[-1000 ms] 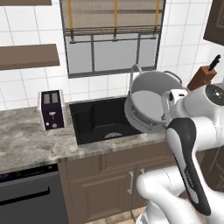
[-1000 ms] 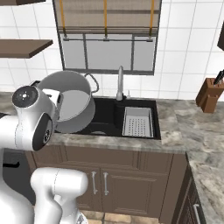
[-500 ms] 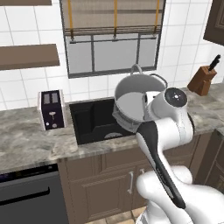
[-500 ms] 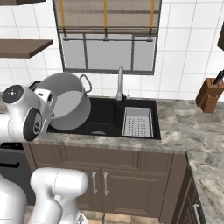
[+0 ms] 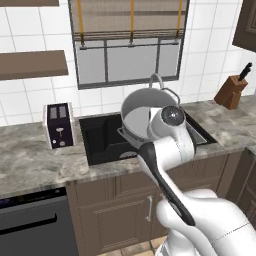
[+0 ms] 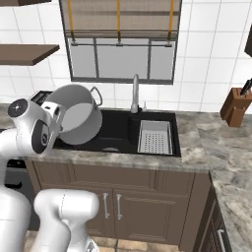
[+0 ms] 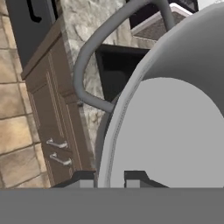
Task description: Move the pot and pan from the stove into the sink.
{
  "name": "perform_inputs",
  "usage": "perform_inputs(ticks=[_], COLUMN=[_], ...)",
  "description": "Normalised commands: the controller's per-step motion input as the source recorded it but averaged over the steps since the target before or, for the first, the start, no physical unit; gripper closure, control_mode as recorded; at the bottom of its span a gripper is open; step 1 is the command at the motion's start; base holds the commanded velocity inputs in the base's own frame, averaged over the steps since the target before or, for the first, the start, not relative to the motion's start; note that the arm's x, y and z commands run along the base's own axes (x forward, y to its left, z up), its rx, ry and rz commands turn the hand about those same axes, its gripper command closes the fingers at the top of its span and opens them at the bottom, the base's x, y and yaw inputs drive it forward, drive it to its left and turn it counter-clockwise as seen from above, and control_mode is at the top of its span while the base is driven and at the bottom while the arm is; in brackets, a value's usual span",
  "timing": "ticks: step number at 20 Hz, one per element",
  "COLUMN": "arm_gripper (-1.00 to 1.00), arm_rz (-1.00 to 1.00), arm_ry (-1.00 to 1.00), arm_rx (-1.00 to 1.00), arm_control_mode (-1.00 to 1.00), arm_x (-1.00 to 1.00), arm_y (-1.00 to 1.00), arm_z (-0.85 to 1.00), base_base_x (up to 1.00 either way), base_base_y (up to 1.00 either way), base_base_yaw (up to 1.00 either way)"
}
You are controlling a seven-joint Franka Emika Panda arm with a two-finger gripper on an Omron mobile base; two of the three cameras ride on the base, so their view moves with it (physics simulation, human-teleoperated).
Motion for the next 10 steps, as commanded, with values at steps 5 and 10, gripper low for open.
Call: perform_inputs(ticks=[5,10], arm_gripper=[1.0,1.0], arm_rz=[-0.04,-0.03], arm_ry=[0.01,0.04], arm_rx=[0.0,0.01], arm_control_mode=[-1.0,-1.0], arm_x=[0.65,0.69], arm_y=[0.22,0.23], arm_z=[-0.29,-0.32], base_base_x=[0.0,0.0], base_base_y=[0.0,0.0], base_base_yaw=[0.0,0.0])
